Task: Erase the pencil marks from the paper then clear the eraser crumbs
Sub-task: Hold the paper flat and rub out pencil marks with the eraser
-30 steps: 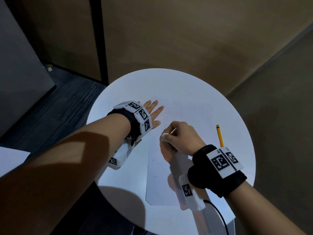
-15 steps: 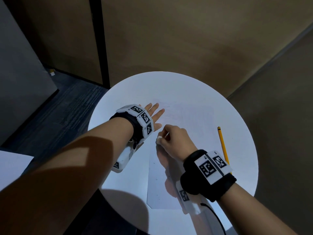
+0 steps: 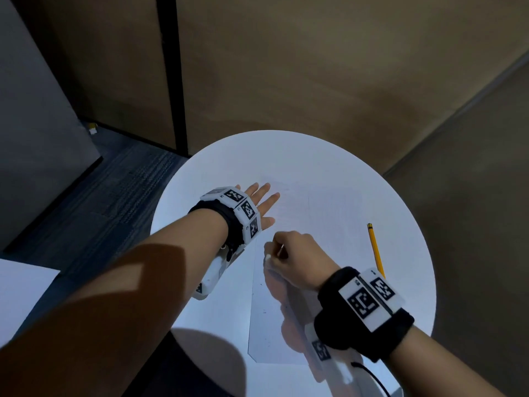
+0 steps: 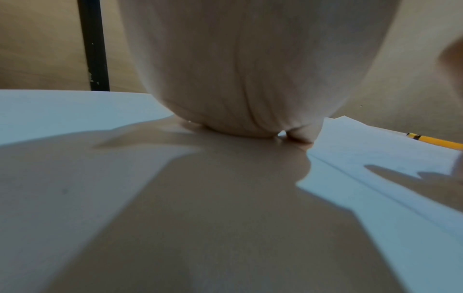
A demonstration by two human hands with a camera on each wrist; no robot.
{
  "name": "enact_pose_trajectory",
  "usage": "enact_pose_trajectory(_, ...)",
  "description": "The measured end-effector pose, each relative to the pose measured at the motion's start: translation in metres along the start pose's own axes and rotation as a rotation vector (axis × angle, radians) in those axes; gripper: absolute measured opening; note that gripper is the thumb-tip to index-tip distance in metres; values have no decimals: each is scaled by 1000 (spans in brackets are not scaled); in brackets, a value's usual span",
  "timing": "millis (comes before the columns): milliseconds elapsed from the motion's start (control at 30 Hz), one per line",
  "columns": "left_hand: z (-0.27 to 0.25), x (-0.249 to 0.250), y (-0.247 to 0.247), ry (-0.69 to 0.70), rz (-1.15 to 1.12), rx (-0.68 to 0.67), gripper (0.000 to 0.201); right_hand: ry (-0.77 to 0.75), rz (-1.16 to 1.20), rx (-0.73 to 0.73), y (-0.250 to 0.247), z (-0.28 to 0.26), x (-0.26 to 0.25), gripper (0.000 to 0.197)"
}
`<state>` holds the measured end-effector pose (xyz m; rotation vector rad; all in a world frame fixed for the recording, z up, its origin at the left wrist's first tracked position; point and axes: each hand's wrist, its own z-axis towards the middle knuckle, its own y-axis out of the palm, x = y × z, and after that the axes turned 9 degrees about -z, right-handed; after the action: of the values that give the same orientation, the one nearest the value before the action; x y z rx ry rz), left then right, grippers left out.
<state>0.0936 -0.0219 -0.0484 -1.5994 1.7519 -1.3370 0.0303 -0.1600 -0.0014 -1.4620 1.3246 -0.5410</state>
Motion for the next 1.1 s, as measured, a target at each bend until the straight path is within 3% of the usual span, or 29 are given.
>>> enact_pose_trajectory(167, 2, -1, 1, -3, 17, 0, 60, 53, 110, 109, -4, 17, 1, 14)
enact_pose_trajectory(367, -2, 1, -3, 0, 9, -11, 58, -27, 22, -21, -2, 2, -3, 32)
enact_pose_trajectory(533, -3, 1, -1, 0, 47, 3, 61, 38, 131, 128, -4, 19, -2, 18)
enact_pose_trajectory(633, -4, 2, -4, 2, 25, -17, 59, -7, 68, 94, 4, 8, -1, 33)
enact_pose_trajectory(733, -3, 1, -4, -1, 0, -21, 58, -52, 38, 4, -1, 2, 0, 32)
enact_pose_trajectory(867, -1, 1, -1, -4, 13, 1, 60, 23, 140, 122, -4, 18, 4, 17)
enact_pose_trajectory(933, -1, 1, 0, -1, 23, 3, 60, 19, 123, 143, 1, 14, 3, 21)
enact_pose_trajectory(1100, -1, -1, 1, 4, 4, 2, 59, -65, 22, 15, 1, -2, 2, 35)
